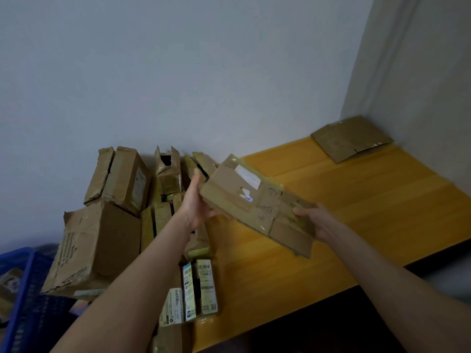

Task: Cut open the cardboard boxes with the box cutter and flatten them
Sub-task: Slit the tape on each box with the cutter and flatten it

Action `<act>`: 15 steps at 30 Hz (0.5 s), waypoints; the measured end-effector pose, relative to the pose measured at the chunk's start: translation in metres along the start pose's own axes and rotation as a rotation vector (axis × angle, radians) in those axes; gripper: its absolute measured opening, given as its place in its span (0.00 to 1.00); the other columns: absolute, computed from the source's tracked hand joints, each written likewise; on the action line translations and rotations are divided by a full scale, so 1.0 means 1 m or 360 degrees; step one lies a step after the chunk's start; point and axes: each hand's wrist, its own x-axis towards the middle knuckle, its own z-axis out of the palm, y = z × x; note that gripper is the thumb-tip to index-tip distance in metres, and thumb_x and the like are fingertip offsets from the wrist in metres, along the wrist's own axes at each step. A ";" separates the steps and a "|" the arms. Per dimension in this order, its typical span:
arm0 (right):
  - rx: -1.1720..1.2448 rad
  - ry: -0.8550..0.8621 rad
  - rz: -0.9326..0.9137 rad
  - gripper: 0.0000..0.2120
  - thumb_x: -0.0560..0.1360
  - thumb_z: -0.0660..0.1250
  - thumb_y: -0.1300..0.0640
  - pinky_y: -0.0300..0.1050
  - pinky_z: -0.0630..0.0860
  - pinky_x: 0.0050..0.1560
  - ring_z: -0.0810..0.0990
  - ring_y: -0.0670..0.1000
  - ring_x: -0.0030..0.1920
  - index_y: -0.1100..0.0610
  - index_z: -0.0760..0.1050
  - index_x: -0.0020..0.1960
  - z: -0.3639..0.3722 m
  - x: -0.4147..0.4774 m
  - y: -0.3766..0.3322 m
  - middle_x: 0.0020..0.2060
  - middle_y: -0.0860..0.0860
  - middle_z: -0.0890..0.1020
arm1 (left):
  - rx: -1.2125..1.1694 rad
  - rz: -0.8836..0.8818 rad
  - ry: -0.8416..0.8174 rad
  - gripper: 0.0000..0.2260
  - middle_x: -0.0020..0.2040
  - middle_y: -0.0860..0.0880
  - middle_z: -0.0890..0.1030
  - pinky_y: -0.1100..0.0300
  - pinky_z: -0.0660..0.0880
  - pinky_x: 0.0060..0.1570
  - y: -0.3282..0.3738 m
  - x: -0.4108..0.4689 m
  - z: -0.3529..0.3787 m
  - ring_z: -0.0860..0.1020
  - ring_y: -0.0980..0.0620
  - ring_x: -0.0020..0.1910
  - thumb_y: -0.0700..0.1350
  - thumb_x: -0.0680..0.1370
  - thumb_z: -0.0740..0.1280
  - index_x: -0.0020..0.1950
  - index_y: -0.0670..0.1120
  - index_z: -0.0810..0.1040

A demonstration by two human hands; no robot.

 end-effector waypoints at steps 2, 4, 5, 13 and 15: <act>-0.0048 0.0114 -0.0121 0.35 0.71 0.74 0.64 0.59 0.75 0.54 0.76 0.61 0.57 0.58 0.61 0.73 -0.003 0.002 -0.003 0.63 0.58 0.74 | 0.0566 -0.0079 0.0216 0.32 0.56 0.45 0.80 0.53 0.78 0.46 0.002 0.001 -0.005 0.79 0.46 0.54 0.65 0.70 0.68 0.64 0.43 0.76; -0.0037 0.0180 -0.0251 0.34 0.68 0.74 0.69 0.57 0.77 0.54 0.77 0.59 0.54 0.57 0.65 0.70 -0.002 0.008 -0.001 0.62 0.58 0.76 | 0.1190 -0.0126 0.0356 0.25 0.56 0.46 0.79 0.55 0.77 0.50 -0.005 0.007 -0.006 0.78 0.48 0.53 0.55 0.72 0.73 0.60 0.39 0.74; -0.0056 0.0199 -0.0312 0.34 0.67 0.74 0.71 0.57 0.77 0.54 0.78 0.58 0.54 0.57 0.67 0.69 0.000 0.010 0.000 0.61 0.58 0.77 | 0.1416 -0.0129 0.0407 0.25 0.59 0.46 0.77 0.53 0.76 0.54 -0.012 0.012 -0.005 0.77 0.47 0.56 0.51 0.73 0.74 0.63 0.40 0.71; -0.0573 0.0157 -0.0353 0.38 0.74 0.68 0.69 0.54 0.74 0.54 0.72 0.61 0.63 0.51 0.55 0.77 0.001 0.036 0.016 0.68 0.57 0.70 | 0.2065 -0.0195 0.0320 0.44 0.78 0.43 0.54 0.46 0.64 0.70 -0.111 0.035 0.019 0.58 0.40 0.75 0.57 0.72 0.73 0.79 0.47 0.51; -0.0776 0.0117 -0.0402 0.37 0.75 0.65 0.70 0.52 0.75 0.53 0.73 0.60 0.63 0.52 0.54 0.78 0.010 0.044 0.021 0.68 0.57 0.70 | 0.2118 -0.0135 0.0145 0.42 0.80 0.47 0.49 0.46 0.61 0.73 -0.125 0.039 0.027 0.52 0.44 0.78 0.57 0.74 0.71 0.80 0.49 0.51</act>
